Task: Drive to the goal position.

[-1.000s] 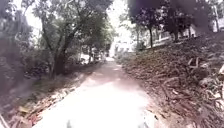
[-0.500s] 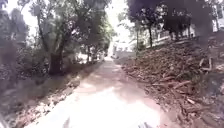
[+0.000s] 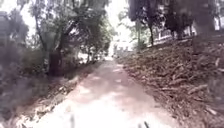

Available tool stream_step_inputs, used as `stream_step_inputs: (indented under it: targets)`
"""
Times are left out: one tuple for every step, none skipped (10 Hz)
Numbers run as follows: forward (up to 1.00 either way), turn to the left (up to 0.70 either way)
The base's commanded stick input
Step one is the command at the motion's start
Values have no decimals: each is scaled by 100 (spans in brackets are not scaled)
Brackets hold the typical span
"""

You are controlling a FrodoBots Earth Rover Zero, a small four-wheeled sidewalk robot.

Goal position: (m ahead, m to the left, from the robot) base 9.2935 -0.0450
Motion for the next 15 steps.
stream_step_inputs:
  targets:
    - [85,0]
    - [85,0]
    - [85,0]
    - [85,0]
    - [85,0]
    - [85,0]
    - [85,0]
    - [85,0]
    - [85,0]
    - [85,0]
    - [85,0]
    - [85,0]
    - [85,0]
    - [85,0]
    - [85,0]
